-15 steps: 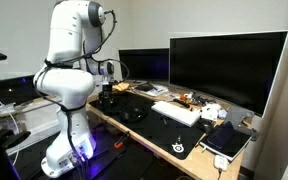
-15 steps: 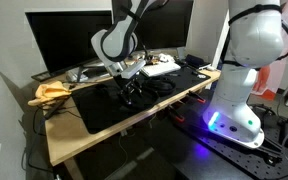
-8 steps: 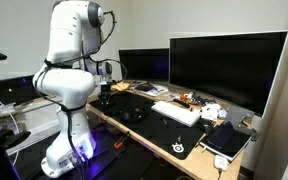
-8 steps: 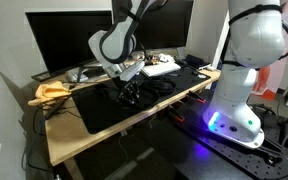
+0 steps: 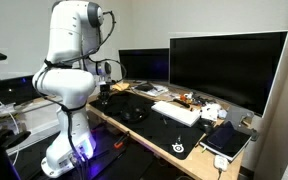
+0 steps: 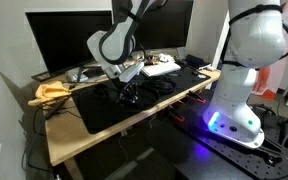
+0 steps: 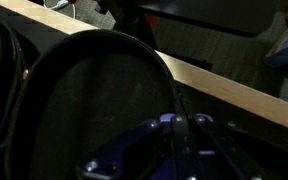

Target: Close the headphones case.

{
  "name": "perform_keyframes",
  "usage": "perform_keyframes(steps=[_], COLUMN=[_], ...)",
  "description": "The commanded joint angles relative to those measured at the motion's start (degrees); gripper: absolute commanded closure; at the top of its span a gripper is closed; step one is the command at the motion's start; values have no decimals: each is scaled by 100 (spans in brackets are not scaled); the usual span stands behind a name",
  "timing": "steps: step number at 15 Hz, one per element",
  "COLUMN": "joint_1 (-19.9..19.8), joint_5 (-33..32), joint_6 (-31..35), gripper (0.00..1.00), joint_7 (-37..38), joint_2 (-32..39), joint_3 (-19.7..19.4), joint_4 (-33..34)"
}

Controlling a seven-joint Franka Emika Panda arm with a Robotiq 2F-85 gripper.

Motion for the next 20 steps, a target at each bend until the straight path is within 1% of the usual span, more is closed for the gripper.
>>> perform_keyframes(steps=[1, 7, 15, 20], joint_1=[64, 77, -70, -270], joint_5=[-122, -125, -12, 432], joint_6=[133, 218, 253, 529], gripper=[99, 99, 99, 99], joint_7=[172, 226, 144, -496], joint_2=[-230, -890, -1940, -2638], joint_3=[-20, 75, 201, 166], joint_4=[-157, -515, -1033, -1447])
